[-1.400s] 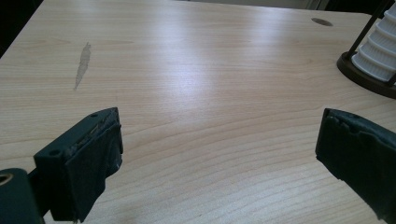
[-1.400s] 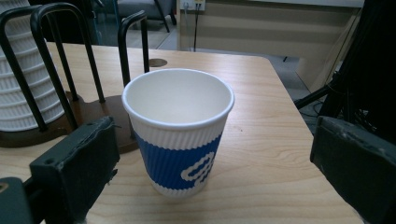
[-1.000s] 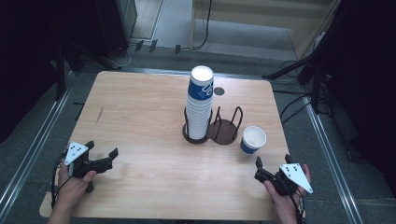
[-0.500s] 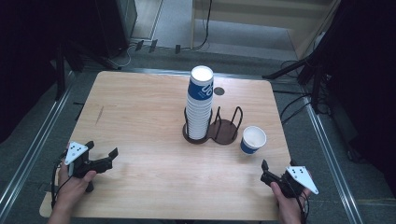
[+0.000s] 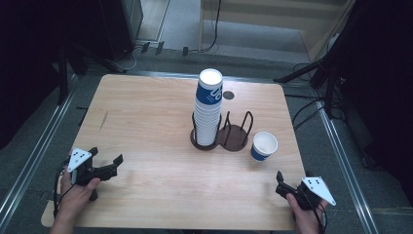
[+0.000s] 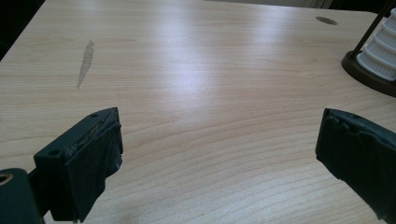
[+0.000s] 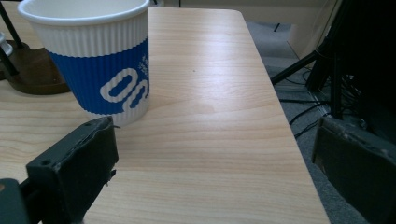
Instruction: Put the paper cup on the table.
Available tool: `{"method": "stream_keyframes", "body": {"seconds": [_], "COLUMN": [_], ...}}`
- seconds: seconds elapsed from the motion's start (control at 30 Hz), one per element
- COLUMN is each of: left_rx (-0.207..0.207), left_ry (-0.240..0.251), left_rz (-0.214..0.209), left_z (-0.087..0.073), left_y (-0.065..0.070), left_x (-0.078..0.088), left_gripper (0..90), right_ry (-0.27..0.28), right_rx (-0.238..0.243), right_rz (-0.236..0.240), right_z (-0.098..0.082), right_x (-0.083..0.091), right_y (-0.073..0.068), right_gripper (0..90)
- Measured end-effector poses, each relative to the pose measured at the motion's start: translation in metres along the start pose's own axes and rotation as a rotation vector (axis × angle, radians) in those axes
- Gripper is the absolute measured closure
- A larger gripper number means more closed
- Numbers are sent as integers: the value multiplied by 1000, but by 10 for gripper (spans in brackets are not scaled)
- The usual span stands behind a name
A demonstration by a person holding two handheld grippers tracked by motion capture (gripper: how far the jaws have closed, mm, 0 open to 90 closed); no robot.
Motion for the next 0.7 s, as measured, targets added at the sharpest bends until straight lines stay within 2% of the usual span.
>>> {"method": "stream_keyframes", "body": {"seconds": [0.17, 0.4, 0.5, 0.6, 0.7], "left_rx": [2, 0, -3, -14, -6], "left_ry": [1, 0, -3, -17, -11], "left_rz": [1, 2, 5, 8, 10], "left_z": [0, 0, -1, -3, -2], "left_y": [0, 0, 0, 0, -1], "left_x": [0, 0, -1, -2, -2], "left_gripper": [13, 14, 13, 13, 14], "right_ry": [-11, -17, -19, -19, -19], "right_rx": [-17, -5, -3, 19, 12], "right_rz": [-1, -7, -8, -9, -4], "right_z": [-3, -8, -8, -8, -8], "right_x": [4, 9, 9, 8, 8], "right_y": [10, 18, 17, 14, 15], "right_gripper": [5, 5, 5, 6, 5]}}
Point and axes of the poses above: each handheld gripper's, and its own axes: x roughly backward along the jaws, z roughly out of its top, y roughly to its right, the point moved 9 cm from there along -x, roughly forward along the jaws, and after that the axes turned 13 degrees about -z, right-handed, at the moved point
